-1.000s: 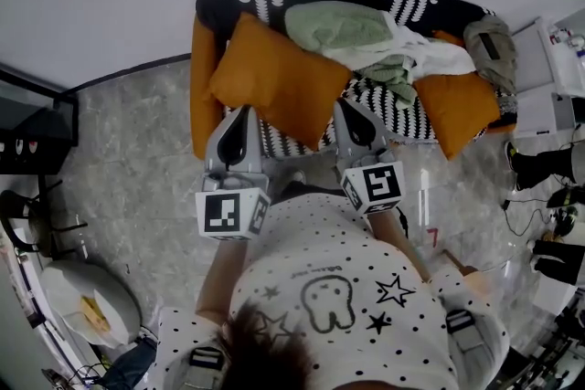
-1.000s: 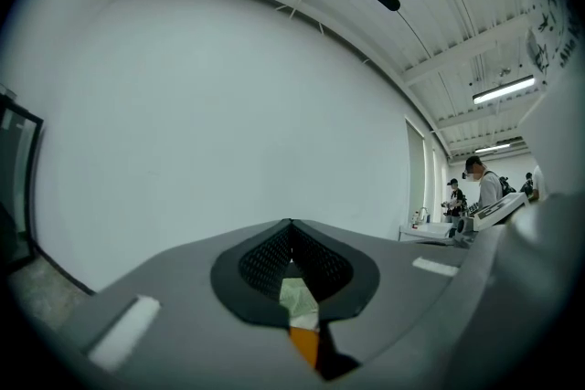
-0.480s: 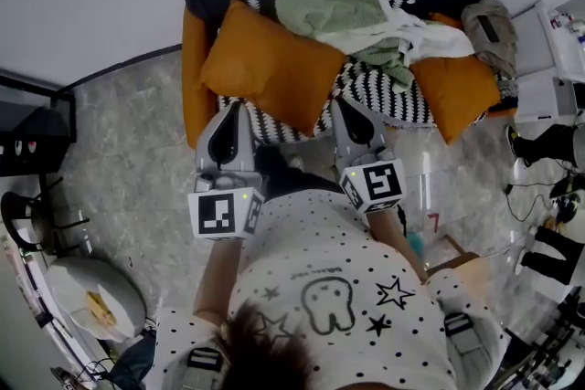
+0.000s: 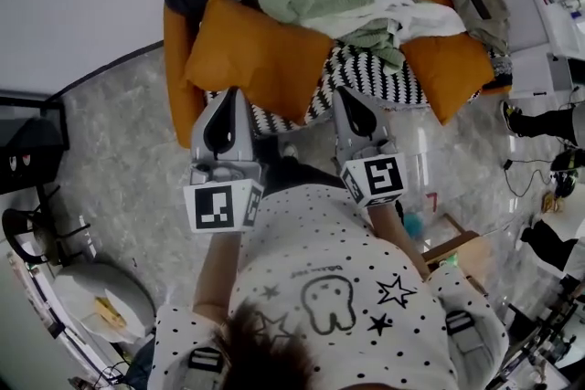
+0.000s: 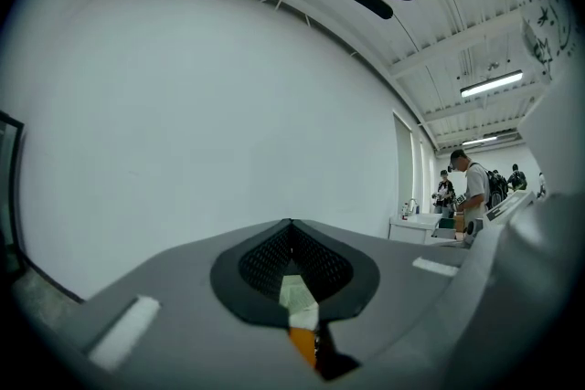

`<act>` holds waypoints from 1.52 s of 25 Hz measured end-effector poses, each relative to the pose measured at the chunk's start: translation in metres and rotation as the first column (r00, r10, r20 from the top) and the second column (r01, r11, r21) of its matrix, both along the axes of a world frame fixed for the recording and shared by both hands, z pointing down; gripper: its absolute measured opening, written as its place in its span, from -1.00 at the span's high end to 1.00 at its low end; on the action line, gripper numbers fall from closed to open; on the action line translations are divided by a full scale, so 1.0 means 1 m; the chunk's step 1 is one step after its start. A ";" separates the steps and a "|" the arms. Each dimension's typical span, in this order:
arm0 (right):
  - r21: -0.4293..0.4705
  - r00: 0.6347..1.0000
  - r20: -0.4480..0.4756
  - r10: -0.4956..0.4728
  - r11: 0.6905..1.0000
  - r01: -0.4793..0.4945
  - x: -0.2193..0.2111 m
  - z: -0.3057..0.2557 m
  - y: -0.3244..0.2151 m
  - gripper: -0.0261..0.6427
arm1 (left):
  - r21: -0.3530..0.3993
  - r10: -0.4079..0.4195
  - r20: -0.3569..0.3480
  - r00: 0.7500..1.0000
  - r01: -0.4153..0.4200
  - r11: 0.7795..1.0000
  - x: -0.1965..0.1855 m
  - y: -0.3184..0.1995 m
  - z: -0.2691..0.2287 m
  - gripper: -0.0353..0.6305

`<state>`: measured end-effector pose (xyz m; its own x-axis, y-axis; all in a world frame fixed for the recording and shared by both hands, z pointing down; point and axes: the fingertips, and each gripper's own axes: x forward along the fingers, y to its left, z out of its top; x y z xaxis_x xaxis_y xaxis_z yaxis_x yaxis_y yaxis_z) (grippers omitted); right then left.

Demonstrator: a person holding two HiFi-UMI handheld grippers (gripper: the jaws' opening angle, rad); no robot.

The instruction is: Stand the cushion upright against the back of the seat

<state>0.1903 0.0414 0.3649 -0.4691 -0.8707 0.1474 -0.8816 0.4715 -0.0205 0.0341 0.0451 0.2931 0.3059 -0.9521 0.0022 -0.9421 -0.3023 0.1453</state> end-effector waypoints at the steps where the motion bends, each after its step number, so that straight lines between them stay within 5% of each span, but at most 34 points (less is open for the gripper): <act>1: 0.000 1.000 -0.005 0.000 1.000 0.000 -0.001 0.000 -0.003 0.93 | -0.003 0.000 0.001 1.000 0.000 1.000 -0.001 -0.002 0.001 0.91; 12: -0.015 0.999 -0.038 0.002 1.000 -0.002 -0.018 0.006 -0.044 0.93 | -0.051 -0.019 0.017 1.000 0.020 0.999 -0.033 -0.038 0.019 0.91; 24: -0.015 0.996 -0.070 0.046 0.999 -0.048 -0.058 -0.007 -0.101 0.93 | -0.049 0.165 0.008 0.986 -0.164 0.985 -0.049 -0.092 0.016 0.90; 38: -0.001 0.988 -0.061 0.145 0.989 -0.145 -0.067 -0.011 -0.137 0.93 | -0.047 0.134 0.014 0.991 -0.134 0.990 -0.089 -0.138 0.021 0.90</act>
<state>0.1235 -0.0952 0.3538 -0.3281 -0.9280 0.1766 -0.9403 0.3387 0.0326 -0.0549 -0.0924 0.3139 0.4303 -0.9012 0.0512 -0.8959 -0.4195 0.1465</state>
